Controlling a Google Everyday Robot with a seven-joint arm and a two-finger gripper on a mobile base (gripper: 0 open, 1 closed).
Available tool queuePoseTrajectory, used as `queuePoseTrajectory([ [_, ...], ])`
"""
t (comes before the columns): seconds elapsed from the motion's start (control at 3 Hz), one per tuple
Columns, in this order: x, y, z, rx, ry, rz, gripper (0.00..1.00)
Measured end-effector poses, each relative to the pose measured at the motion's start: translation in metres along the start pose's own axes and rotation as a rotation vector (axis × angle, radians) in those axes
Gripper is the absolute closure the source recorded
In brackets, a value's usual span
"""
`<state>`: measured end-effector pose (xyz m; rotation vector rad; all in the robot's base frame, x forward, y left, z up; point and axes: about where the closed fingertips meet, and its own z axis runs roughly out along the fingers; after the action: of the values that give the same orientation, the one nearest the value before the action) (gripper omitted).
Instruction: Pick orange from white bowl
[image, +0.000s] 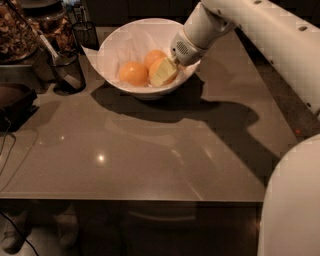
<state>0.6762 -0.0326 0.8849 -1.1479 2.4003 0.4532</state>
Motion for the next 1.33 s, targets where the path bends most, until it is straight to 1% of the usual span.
queuePoseTrajectory([
  [0.33,-0.002,0.008,-0.015,-0.045,-0.071,0.01,1.0],
  [0.67,-0.002,0.008,-0.015,-0.049,-0.073,0.012,1.0],
  [1.0,-0.012,0.024,-0.032,-0.064,-0.107,-0.041,1.0],
  [1.33,-0.015,0.049,-0.062,-0.097,-0.155,-0.084,1.0],
])
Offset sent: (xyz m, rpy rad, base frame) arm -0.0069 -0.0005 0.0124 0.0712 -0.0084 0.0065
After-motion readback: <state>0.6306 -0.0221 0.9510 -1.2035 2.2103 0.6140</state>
